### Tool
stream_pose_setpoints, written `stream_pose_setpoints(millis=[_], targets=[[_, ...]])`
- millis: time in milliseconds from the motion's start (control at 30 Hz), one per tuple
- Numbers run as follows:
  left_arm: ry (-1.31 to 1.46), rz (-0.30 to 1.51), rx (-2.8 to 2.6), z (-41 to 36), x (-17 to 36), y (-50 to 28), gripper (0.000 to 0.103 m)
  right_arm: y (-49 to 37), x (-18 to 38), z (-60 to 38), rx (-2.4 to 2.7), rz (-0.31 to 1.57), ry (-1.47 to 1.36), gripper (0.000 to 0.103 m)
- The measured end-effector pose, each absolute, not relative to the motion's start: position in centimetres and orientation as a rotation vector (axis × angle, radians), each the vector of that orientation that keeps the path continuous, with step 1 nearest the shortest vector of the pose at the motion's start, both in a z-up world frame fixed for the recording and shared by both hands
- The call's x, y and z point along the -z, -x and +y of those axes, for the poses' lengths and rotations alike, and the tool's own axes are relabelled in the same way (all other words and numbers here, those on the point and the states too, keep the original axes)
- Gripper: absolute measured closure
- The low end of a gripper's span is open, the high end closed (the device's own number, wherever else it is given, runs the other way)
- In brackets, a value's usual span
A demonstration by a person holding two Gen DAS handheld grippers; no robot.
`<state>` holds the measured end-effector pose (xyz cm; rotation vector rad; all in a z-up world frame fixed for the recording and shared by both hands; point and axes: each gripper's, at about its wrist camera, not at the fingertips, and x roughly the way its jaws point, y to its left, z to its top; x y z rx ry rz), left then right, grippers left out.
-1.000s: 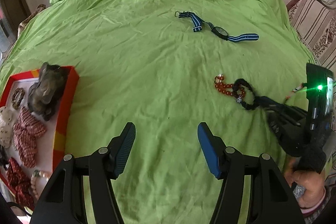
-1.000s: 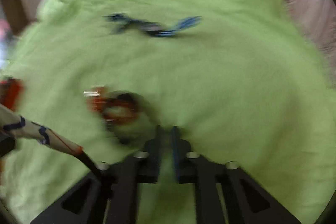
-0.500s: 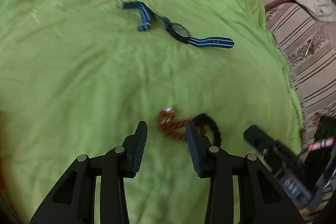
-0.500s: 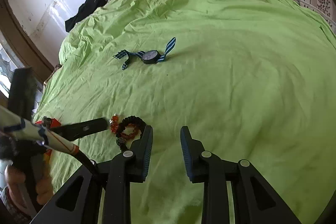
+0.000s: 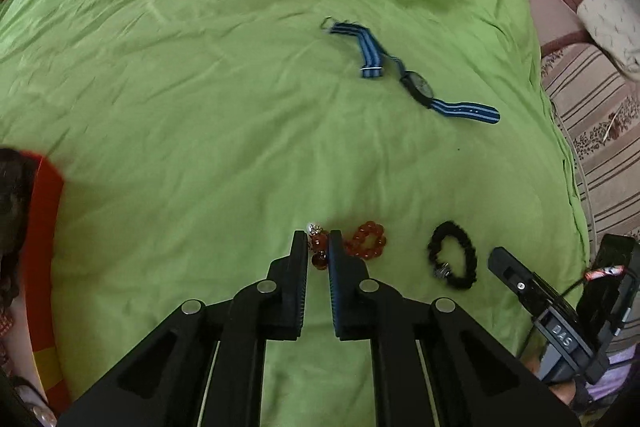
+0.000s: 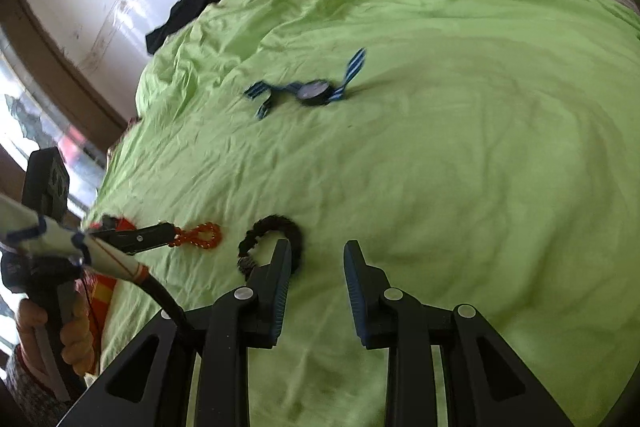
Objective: Organize jewelry
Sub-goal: 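Grasp red bead bracelet with left tool while right tool grasps black beaded bracelet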
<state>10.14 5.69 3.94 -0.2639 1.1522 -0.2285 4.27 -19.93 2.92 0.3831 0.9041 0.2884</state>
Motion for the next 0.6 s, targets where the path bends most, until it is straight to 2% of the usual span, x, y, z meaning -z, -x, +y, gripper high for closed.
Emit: stream_pose_setpoints(millis=[133,200,267,433,600], targets=[[0.272,1.131,0.238,5.8,-3.9,-9.7,0.09,-4.7,-2.1,-18.8,-0.299,0.936,-0.351,0.071],[0.287,1.113,0.247,5.9,-4.2,-9.7,0.082,-4.9,-1.7,-18.9,-0.312,0.947,-0.364,0.067],[0.304,1.095,0.252,6.2,-4.6,-9.5,0.069,-5.1,-1.2,-19.2,-0.322,0.958,-0.393,0.066],[0.33,1.093,0.271,6.3,-4.2,-9.8,0.063,-5.3,-0.9,-19.1,-0.324,0.954,-0.393,0.066],[0.274,1.121,0.286,4.8,-2.7,-10.1,0.063,-5.2,-1.1,-18.3,-0.303,0.942,-0.332,0.066]])
